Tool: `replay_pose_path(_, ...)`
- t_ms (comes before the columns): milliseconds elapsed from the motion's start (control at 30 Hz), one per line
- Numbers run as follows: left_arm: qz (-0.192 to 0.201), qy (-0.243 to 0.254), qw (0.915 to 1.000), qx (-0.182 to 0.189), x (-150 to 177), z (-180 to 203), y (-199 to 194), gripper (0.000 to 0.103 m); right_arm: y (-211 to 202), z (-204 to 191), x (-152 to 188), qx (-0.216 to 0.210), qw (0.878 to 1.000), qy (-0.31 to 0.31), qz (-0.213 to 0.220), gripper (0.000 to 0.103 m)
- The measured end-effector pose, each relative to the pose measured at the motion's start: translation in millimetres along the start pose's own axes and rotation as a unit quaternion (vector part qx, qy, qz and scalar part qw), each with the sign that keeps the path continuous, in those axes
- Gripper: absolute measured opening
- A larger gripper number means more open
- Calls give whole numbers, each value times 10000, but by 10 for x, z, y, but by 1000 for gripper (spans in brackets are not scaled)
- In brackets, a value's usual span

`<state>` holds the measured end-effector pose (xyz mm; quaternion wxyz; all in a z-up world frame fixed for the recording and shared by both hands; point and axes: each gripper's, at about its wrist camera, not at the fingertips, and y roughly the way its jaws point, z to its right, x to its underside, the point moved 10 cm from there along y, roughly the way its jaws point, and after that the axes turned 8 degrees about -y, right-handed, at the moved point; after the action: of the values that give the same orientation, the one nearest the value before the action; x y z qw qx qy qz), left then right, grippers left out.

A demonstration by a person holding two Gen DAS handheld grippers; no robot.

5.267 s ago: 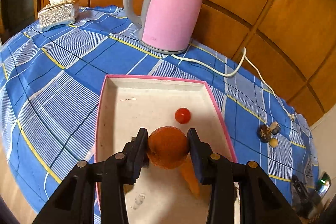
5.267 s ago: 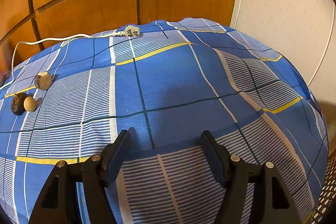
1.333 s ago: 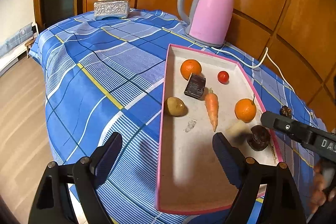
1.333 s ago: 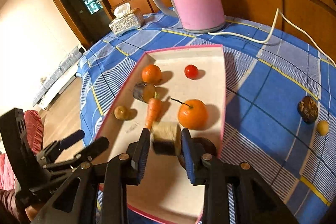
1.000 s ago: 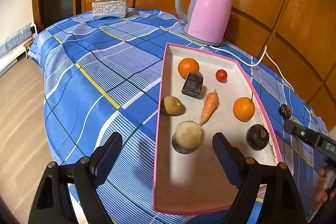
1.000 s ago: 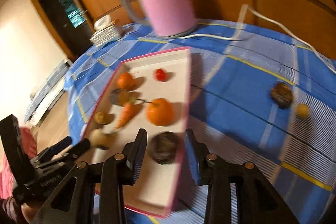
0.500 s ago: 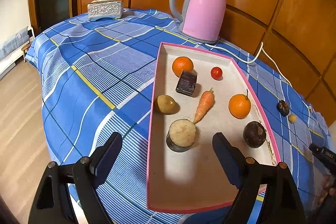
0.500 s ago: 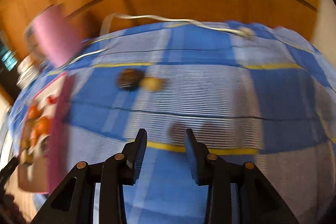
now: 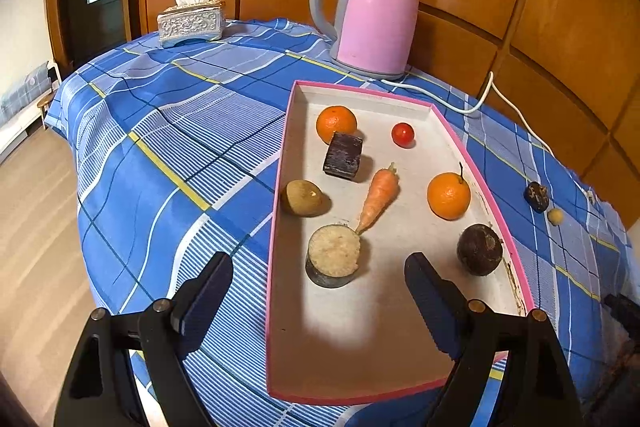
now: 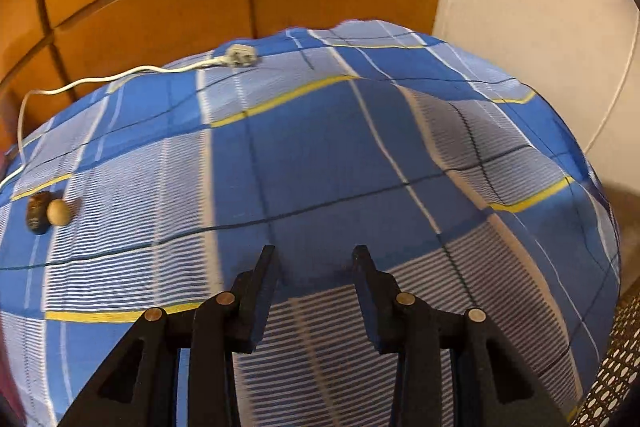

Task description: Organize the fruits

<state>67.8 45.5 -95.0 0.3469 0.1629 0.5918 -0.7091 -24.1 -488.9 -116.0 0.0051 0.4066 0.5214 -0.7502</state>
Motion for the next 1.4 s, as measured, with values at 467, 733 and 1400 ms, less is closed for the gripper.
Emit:
replay_pose_path(467,-19,104,9999,45,28,52,11,88,16,-39,15,109,9996,-74,252,42)
replay_pose_path(733,-2,183,9998,112,35,115,-15,88,27,-43,12,113,9995,-66,297,42)
replay_pose_path(1400,-13,729,9968,335,0,499,-90,88,34,-53,1,88,9994,-47,327,44)
